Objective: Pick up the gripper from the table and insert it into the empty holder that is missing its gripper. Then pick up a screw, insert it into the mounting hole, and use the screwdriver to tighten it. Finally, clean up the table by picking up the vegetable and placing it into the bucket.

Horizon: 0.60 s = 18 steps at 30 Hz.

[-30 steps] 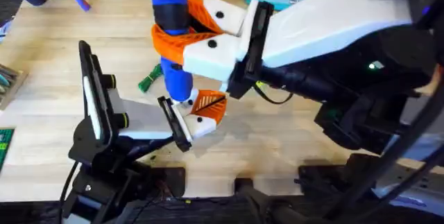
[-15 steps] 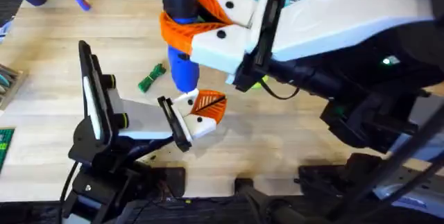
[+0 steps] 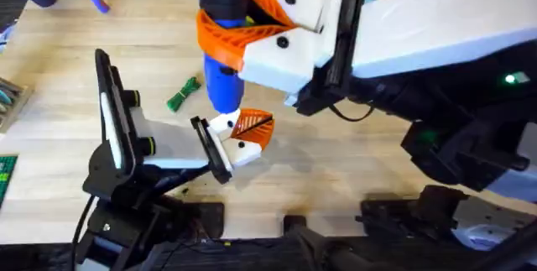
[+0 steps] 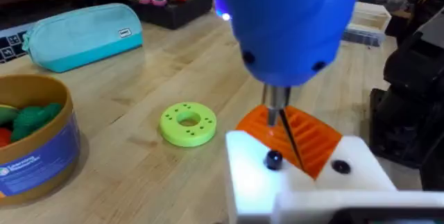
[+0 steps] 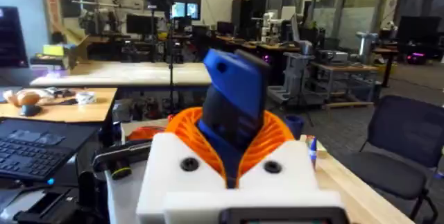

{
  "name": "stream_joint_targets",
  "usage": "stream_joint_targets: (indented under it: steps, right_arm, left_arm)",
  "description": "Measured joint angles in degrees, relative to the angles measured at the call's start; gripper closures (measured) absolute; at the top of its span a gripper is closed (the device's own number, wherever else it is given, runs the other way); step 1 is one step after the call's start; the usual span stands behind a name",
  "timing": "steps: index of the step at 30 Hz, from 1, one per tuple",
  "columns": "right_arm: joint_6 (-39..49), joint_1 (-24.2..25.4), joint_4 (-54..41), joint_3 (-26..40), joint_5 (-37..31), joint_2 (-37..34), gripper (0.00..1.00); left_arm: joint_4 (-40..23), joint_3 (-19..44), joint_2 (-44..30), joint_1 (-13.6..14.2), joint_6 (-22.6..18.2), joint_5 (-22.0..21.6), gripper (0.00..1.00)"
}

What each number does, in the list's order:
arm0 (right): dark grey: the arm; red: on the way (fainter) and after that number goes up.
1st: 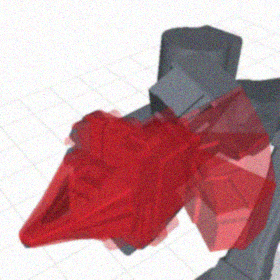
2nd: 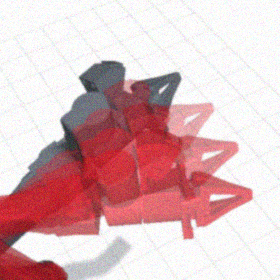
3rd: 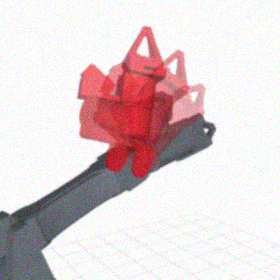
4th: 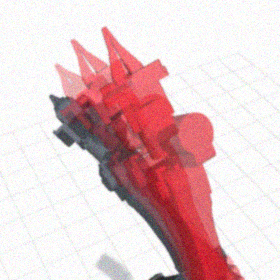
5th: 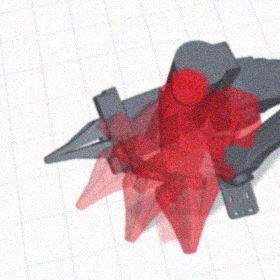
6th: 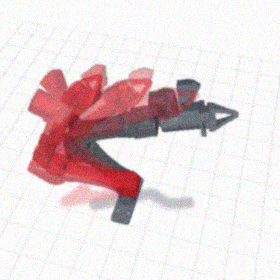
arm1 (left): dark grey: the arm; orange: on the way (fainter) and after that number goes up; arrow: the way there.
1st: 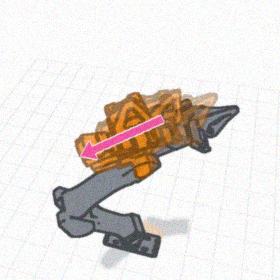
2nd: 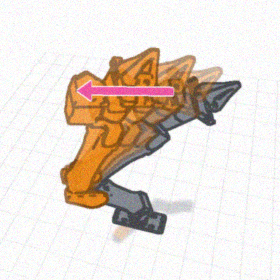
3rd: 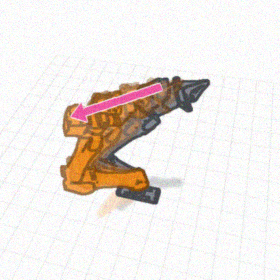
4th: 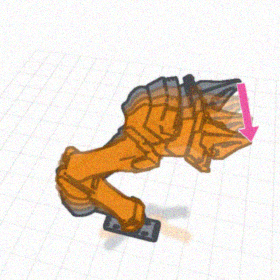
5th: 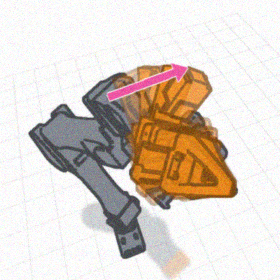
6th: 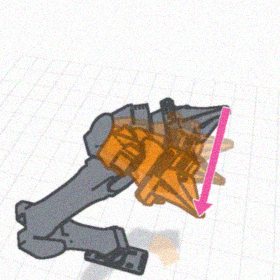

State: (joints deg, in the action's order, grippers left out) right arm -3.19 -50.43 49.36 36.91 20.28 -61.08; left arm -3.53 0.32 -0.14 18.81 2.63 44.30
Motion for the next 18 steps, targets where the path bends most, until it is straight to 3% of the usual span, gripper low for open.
stream_joint_targets:
  steps: [18]
  right_arm:
    - [0.17,0.42,-1.54,0.00,5.54,-0.80,0.956]
  left_arm:
    - [0.00,0.00,0.00,0.00,0.00,0.00,0.990]
